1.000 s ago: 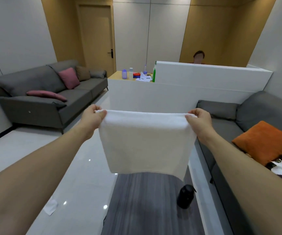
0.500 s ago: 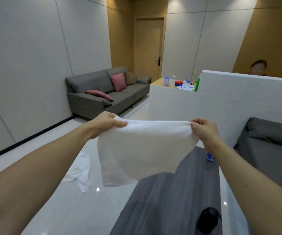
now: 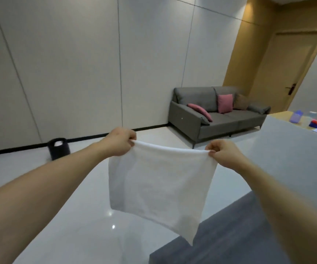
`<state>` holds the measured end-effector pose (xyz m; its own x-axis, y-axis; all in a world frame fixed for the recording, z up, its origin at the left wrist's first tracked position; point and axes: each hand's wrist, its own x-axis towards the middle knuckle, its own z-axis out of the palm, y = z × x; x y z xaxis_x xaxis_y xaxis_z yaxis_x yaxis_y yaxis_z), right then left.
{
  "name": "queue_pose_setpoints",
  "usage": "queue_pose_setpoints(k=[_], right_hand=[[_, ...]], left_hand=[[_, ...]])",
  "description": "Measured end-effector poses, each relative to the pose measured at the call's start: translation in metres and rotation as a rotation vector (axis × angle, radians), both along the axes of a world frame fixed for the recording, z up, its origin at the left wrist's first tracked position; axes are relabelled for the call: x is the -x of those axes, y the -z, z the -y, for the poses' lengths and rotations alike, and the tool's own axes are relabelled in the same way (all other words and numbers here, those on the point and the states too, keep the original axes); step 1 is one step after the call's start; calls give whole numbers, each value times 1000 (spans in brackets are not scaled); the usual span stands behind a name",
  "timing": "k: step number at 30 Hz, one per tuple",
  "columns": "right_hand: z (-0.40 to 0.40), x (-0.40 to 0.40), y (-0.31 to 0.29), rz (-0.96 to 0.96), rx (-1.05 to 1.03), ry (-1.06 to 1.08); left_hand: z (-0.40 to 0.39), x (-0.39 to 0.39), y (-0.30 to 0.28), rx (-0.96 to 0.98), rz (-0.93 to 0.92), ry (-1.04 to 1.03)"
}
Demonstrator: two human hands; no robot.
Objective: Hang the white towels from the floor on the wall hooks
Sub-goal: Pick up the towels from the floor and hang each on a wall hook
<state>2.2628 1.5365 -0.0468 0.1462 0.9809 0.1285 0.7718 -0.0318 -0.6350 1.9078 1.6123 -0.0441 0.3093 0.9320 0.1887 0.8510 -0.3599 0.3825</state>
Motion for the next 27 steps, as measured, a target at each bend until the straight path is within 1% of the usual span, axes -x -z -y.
queue_pose_setpoints(k=[1,2,5,7,9,11,12,13,15,17,20,23,24,25,27], right_hand=[[-10,25,-3,-1,4,-34],[-19,49,-5,-34,1,-63],[-44,120,-12,-163,-31,-122],[-60,171,-16,-177,-72,-175],[-74,226,-21,-189,-104,-219],[-86,282,-22,-219,-113,-267],[-92,310,-22,-233,-110,-290],[-97,338,-22,-246,-103,-310],[-106,395,-19,-267,-78,-355],[-115,451,-15,-277,-40,-408],[-126,530,-7,-253,53,-512],[-125,606,5,-105,253,-674],[-123,634,8,-82,305,-741],[-119,664,10,-110,344,-812],[-109,728,11,-274,413,-952]], left_hand=[[5,23,1,-14,-4,-42],[10,48,2,-28,33,-97],[25,122,1,-11,296,-277],[35,169,-1,20,497,-353],[44,215,-5,-2,637,-431],[54,262,-12,-15,733,-451],[59,287,-14,27,757,-429],[65,313,-17,97,735,-414],[73,366,-20,219,626,-423],[77,415,-21,265,579,-445],[80,479,-23,179,616,-494],[85,534,-26,120,613,-529],[85,551,-27,106,601,-542],[85,568,-27,94,585,-551],[82,596,-28,76,561,-550]])
